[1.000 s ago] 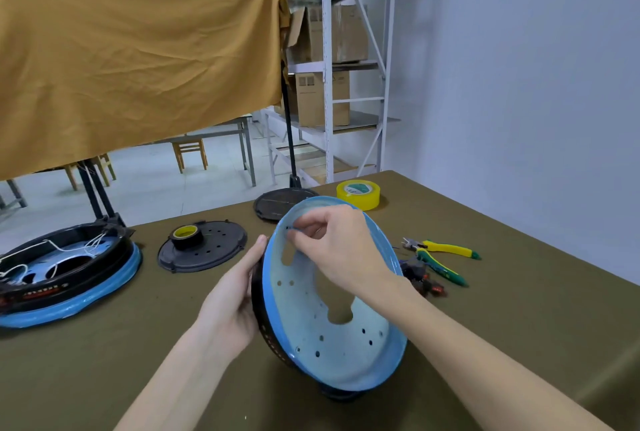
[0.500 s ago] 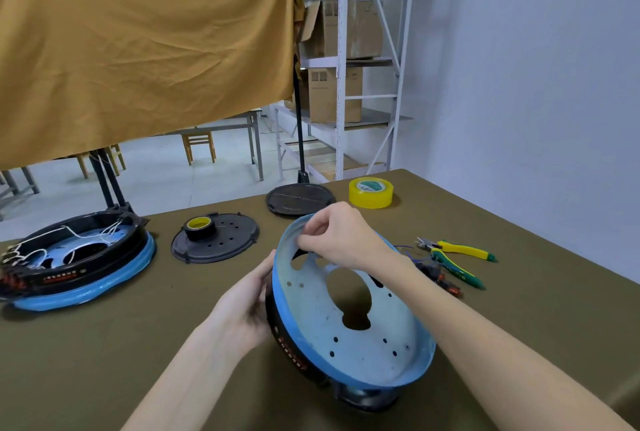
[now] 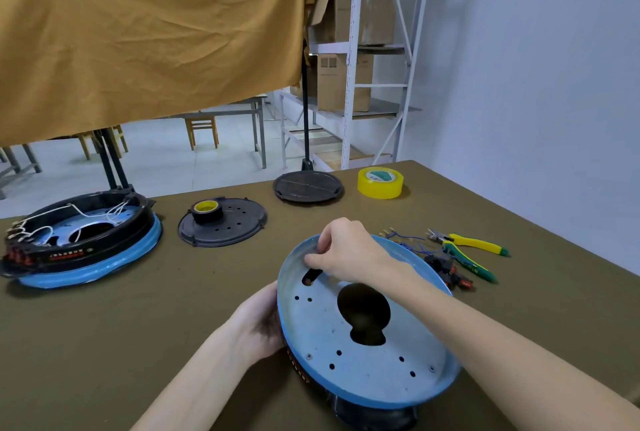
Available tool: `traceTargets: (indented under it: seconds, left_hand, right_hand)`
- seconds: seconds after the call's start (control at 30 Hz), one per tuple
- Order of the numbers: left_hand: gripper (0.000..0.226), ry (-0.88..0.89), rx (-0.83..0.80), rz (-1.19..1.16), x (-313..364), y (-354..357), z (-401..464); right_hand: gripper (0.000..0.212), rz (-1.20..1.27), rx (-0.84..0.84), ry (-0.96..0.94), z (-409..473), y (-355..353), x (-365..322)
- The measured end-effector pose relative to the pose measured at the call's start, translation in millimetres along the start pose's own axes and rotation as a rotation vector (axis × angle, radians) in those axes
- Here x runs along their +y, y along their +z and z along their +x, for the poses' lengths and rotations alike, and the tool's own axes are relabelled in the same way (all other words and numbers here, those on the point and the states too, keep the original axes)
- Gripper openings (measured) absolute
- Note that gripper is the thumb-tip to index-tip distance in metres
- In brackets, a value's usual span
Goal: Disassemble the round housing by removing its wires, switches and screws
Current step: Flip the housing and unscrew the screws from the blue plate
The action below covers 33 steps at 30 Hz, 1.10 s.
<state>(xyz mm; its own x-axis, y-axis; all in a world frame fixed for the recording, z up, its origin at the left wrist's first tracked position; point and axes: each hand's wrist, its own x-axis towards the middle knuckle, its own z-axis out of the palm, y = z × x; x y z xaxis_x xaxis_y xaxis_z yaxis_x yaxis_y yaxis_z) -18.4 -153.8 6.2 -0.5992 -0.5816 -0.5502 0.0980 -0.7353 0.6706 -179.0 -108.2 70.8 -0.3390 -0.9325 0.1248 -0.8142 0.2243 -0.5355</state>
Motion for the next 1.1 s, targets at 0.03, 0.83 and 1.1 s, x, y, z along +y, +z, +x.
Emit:
traceTargets:
  seconds: [0.03,0.83,1.1]
  left_hand:
    - [0.029,0.004,-0.008,-0.004,0,0,0]
    - [0.044,0.067,0.073,0.104,-5,14,-20]
    - [0.04,0.077,0.05,0.115,-5,9,-16]
  right_hand:
    - [0.03,-0.025,0.031,0.001,-1,4,1]
    - [0.017,0.074,0.076,-0.132,0,22,17]
    - [0.019,0.072,0.154,-0.132,-2,25,19]
